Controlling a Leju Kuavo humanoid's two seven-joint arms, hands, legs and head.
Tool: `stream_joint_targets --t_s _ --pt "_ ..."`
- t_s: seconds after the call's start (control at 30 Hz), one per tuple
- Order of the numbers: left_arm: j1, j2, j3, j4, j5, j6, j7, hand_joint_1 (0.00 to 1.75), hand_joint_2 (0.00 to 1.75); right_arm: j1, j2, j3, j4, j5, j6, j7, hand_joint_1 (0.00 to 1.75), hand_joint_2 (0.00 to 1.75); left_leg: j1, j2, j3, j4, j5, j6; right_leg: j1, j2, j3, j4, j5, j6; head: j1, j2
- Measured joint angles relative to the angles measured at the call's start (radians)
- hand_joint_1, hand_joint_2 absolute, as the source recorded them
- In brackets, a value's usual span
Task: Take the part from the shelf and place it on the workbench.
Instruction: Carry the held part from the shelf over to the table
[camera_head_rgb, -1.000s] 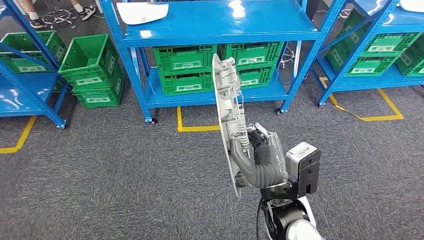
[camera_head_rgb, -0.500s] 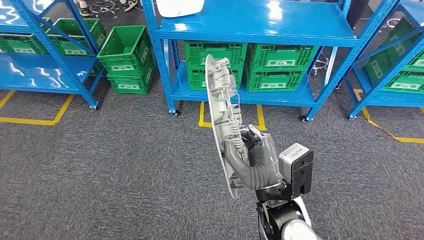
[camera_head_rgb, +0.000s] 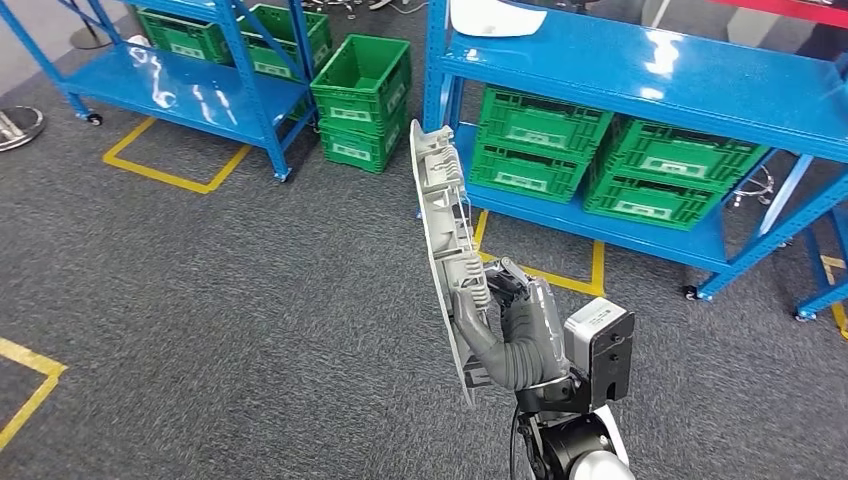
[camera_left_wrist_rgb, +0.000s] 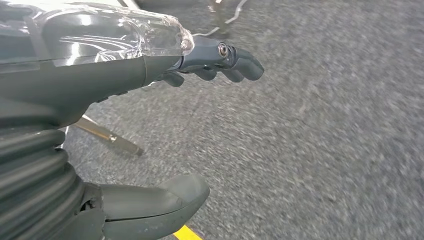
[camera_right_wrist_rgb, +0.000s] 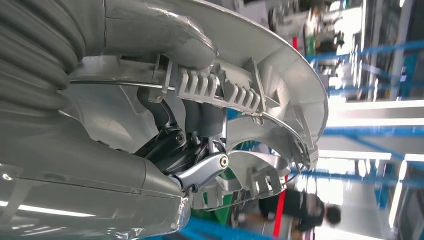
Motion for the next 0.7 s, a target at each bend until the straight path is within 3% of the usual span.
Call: stream_joint_targets --t_s 0.07,0.13,0.2,0.27,0.33,0.37,0.4,0.43,0.5,0.57,0.63,0.7 --pt "-0.001 -0.001 -0.003 0.000 0.000 0.000 0.001 0.00 1.75 -0.005 -0.001 0.004 0.000 0.000 0.014 -0.003 1.75 1.75 0.005 -0.023 -0.009 0.001 0.007 -0.009 0.003 0.024 0.023 -0.062 0.024 -0.010 0.002 0.000" --pt "0.000 -0.001 -0.005 0.000 0.000 0.000 0.004 0.00 1.75 -0.015 -0.001 0.008 0.000 -0.002 0.029 -0.005 1.75 1.75 0.007 -0.041 -0.020 -0.001 0.015 -0.022 0.004 0.009 0.029 -0.079 0.027 -0.013 0.009 0.000" --pt "0.001 -0.002 -0.009 0.000 0.000 -0.001 0.006 0.00 1.75 -0.024 0.000 0.011 0.002 -0.006 0.040 -0.004 1.75 1.75 0.001 0.008 -0.036 0.016 0.001 -0.032 0.000 -0.015 0.039 -0.109 0.032 -0.015 0.008 0.000" --pt "-0.003 -0.002 -0.014 -0.001 0.000 -0.002 0.006 0.00 1.75 -0.026 0.001 0.013 0.008 -0.009 0.043 -0.003 1.75 1.75 0.005 0.081 -0.078 0.100 -0.054 -0.045 -0.004 -0.041 0.043 -0.126 0.036 -0.018 -0.004 0.000" --pt "-0.005 -0.002 -0.023 -0.001 0.000 -0.003 0.006 0.00 1.75 -0.025 0.002 0.013 0.016 -0.013 0.046 -0.002 1.75 1.75 0.022 0.096 -0.131 0.217 -0.107 -0.060 -0.005 -0.070 0.041 -0.125 0.036 -0.018 -0.015 0.000" --pt "-0.005 -0.002 -0.027 -0.001 0.000 -0.004 0.006 0.00 1.75 -0.025 0.002 0.014 0.021 -0.016 0.049 -0.002 1.75 1.75 0.029 0.096 -0.143 0.247 -0.112 -0.068 -0.007 -0.085 0.041 -0.123 0.034 -0.017 -0.018 0.000" --pt "-0.005 -0.002 -0.028 -0.001 0.000 -0.005 0.006 0.00 1.75 -0.025 0.002 0.014 0.025 -0.020 0.052 -0.002 1.75 1.75 0.036 0.098 -0.136 0.240 -0.098 -0.075 -0.010 -0.099 0.041 -0.120 0.032 -0.013 -0.020 0.000" --pt "-0.005 -0.002 -0.029 -0.001 0.000 -0.005 0.006 0.00 1.75 -0.026 0.002 0.014 0.029 -0.024 0.057 -0.002 1.75 1.75 0.041 0.106 -0.110 0.199 -0.070 -0.081 -0.013 -0.112 0.040 -0.115 0.028 -0.007 -0.021 0.000" --pt "-0.005 -0.003 -0.032 -0.002 0.001 -0.005 0.005 0.00 1.75 -0.032 0.001 0.016 0.036 -0.029 0.064 -0.002 1.75 1.75 0.042 0.158 -0.044 0.082 -0.025 -0.091 -0.018 -0.133 0.039 -0.099 0.016 0.011 -0.026 0.000" --pt "-0.005 -0.005 -0.035 -0.003 0.001 -0.006 0.004 0.00 1.75 -0.038 0.001 0.019 0.044 -0.037 0.071 -0.003 1.75 1.75 0.034 0.197 -0.017 0.027 -0.018 -0.076 -0.015 -0.150 0.039 -0.086 0.006 0.026 -0.029 0.000" --pt "-0.003 -0.006 -0.036 -0.003 0.001 -0.006 0.004 0.00 1.75 -0.040 0.001 0.022 0.052 -0.049 0.079 -0.009 1.75 1.75 0.028 0.180 -0.025 0.029 -0.018 -0.050 -0.014 -0.168 0.041 -0.085 0.005 0.036 -0.026 0.000" --pt "-0.002 -0.007 -0.039 -0.003 0.001 -0.005 0.003 0.00 1.75 -0.041 0.001 0.024 0.060 -0.058 0.086 -0.016 1.75 1.75 0.028 0.152 -0.030 0.028 -0.014 -0.034 -0.019 -0.149 0.036 -0.071 -0.016 0.044 -0.019 0.000"
